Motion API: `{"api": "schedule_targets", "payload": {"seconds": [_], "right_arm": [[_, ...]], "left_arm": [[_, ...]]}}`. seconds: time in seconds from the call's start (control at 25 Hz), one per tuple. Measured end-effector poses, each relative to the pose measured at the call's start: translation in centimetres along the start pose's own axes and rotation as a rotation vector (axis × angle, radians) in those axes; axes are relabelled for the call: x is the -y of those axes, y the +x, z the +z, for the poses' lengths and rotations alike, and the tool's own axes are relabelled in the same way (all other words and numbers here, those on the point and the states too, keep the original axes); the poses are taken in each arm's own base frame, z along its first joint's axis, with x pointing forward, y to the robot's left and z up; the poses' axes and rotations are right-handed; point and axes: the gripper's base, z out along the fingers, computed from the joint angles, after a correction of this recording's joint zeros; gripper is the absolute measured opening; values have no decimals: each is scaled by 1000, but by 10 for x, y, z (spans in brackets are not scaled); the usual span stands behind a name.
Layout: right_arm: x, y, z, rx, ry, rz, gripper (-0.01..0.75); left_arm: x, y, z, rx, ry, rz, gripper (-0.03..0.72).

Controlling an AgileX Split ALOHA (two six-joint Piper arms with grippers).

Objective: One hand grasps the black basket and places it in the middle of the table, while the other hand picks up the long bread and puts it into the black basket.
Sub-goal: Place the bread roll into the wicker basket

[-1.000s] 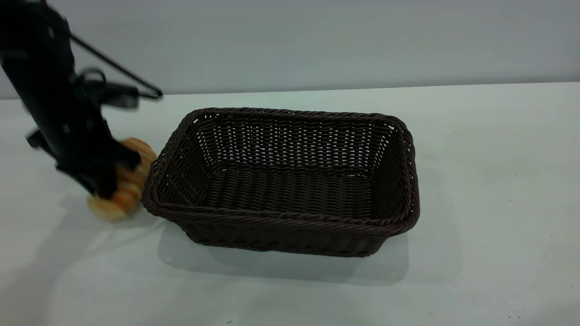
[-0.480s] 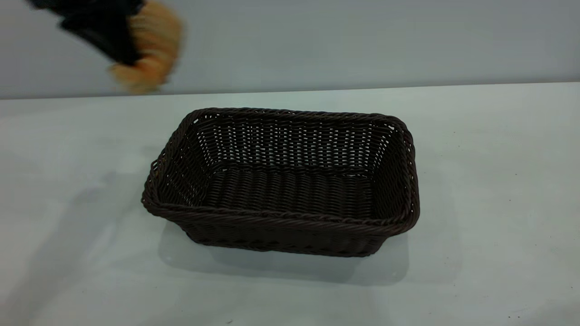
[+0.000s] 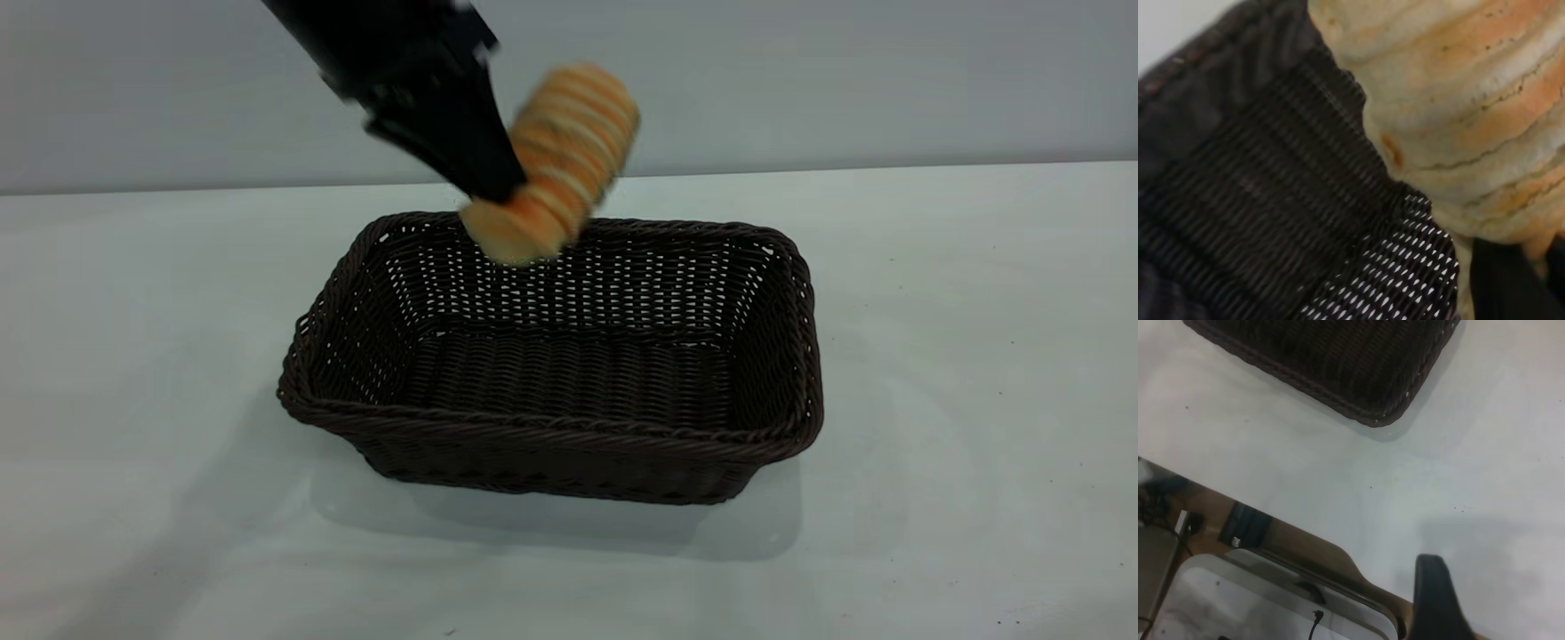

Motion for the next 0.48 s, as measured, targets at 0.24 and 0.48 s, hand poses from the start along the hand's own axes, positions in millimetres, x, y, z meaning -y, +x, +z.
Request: {"api": "schedule_targets", "payload": {"seconds": [0.24,0.48], "right_arm": [[0,0,0,0,0,0,497],[0,0,0,0,0,0,497]], "left_arm": [[-9,5,22,-42,27,-35,103],[-8,3,18,-28,28,-46,329]]}}
